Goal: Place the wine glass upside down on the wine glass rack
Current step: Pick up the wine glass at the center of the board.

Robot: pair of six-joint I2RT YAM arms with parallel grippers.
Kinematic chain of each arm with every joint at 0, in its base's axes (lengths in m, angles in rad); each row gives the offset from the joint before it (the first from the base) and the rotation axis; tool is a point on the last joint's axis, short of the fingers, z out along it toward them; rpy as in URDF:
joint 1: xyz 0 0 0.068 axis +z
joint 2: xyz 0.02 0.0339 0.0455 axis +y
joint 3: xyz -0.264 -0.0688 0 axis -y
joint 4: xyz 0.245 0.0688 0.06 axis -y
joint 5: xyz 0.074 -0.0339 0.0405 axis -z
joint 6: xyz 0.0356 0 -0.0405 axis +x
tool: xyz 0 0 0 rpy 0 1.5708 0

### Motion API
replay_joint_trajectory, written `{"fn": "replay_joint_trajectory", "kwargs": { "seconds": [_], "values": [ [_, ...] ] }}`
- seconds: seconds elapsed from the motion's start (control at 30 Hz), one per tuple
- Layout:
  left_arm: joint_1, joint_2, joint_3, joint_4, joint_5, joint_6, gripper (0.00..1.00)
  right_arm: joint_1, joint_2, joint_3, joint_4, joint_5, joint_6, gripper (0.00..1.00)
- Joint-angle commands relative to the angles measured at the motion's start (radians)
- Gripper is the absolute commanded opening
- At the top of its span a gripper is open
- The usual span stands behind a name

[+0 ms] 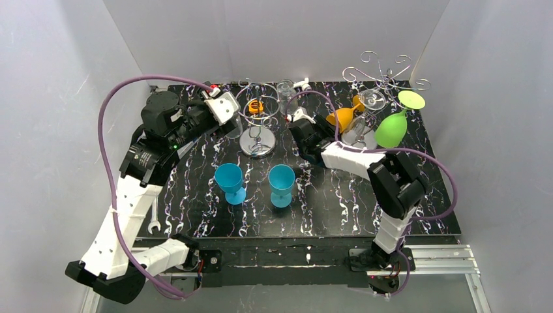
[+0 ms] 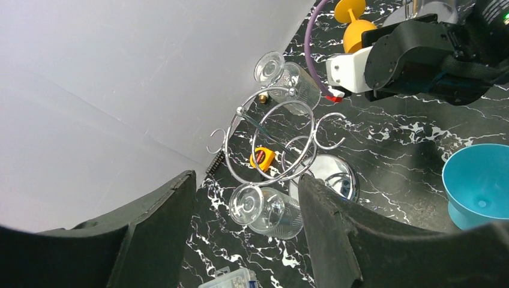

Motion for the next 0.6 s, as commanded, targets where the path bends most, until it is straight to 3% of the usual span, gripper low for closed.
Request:
{"fn": "replay_joint_trajectory", "kwargs": {
  "seconds": [0.0,0.57],
  "values": [
    [0.007,-0.024,-0.011,0.019,0.026,0.002,0.62,-0.021,0.061,0.018,0.141,-0.006,-0.016,0.63],
    [0.014,-0.033,-0.079,0.024,0.048,0.005,0.62,-0.106,0.189,0.052,0.366,0.023,-0.084,0.62]
  ]
}}
